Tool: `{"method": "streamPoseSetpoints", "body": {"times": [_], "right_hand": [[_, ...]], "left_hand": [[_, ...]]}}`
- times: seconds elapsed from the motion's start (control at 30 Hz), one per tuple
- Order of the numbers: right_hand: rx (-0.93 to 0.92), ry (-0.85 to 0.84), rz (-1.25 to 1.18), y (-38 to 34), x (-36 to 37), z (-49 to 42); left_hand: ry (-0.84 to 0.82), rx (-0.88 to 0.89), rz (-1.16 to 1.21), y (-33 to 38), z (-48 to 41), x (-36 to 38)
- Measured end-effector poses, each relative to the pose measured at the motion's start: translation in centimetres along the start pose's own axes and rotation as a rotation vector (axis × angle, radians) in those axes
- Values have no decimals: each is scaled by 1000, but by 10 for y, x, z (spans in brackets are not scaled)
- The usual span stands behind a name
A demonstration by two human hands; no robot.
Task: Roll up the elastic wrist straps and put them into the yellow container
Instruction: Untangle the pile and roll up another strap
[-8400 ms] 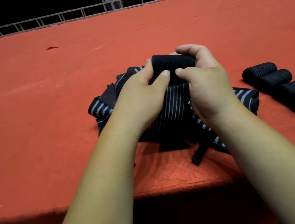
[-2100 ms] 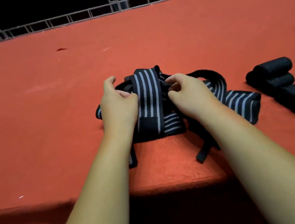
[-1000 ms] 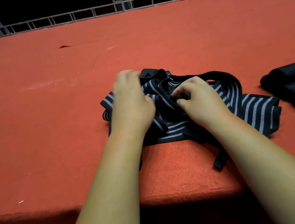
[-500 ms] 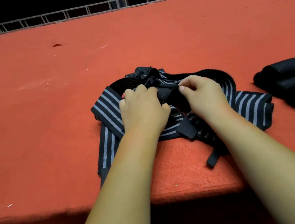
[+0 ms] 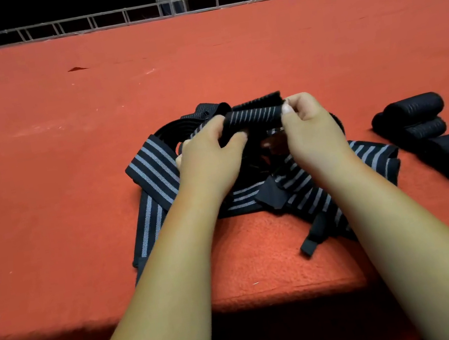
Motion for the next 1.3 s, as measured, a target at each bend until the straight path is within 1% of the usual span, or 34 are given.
{"method": "streamPoseSetpoints", "body": {"times": [0.07, 0.17, 0.2, 0.27, 0.33, 0.4, 0.47, 0.53, 0.6, 0.67, 0.73, 0.8, 0.87, 0.93, 0.97, 1.03, 1.07, 1.13, 1.2, 1.3], "right_hand": [[48, 22, -135, 2, 0, -1], [87, 42, -264, -3, 0, 1], [72, 44, -275, -7, 0, 1], [48, 30, -331, -16, -1, 1], [39, 3, -398, -24, -1, 1], [-9, -13, -364, -30, -3, 1], [-71, 19, -306, -35, -9, 0], [-44, 58, -385, -32, -12, -1], [14, 66, -444, -27, -13, -1], [51, 34, -365, -24, -15, 3], [106, -4, -391, -18, -13, 6], [212, -38, -509, -9, -8, 9], [314, -75, -637, -5, -3, 13], [398, -131, -759, -5, 0, 15], [433, -163, -791, -5, 0, 16], [477, -216, -782, -4, 0, 20], [489, -217, -727, -2, -2, 20], [448, -161, -565, 5, -10, 16], [376, -109, -474, 7, -15, 11], [317, -66, -462, 7, -16, 8]], "left_hand": [[-20, 42, 184, 7, 8, -8], [-11, 104, 300, 19, 18, -18], [-4, 120, 312, 22, 19, -19], [2, 180, 251, 30, 22, -20], [-27, 231, 219, 36, 24, -17], [-56, 248, 219, 39, 26, -14], [-81, 220, 215, 36, 24, -9], [-123, 159, 162, 27, 20, -1], [-125, 124, 45, 18, 15, 3], [-75, 174, -101, 17, 11, 3], [-63, 243, -231, 18, 9, 8], [-74, 288, -310, 18, 7, 16], [-52, 295, -363, 16, 5, 22], [-7, 265, -392, 18, 6, 25], [10, 221, -393, 18, 7, 25], [-33, 123, -293, 19, 7, 24], [-68, 80, -195, 19, 8, 22], [-118, 22, 24, 23, 11, 15], [-182, 27, 149, 26, 15, 9], [-386, 76, 163, 27, 22, 11]]}}
Point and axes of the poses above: each hand's wrist, its own z-axis away from the middle knuckle, its own x-axis out of the palm, y = z × x, the point moved 8 cm from there along -z, towards the middle knuckle, and after that the axes turned 12 degrees about -x, right-handed, at the moved point
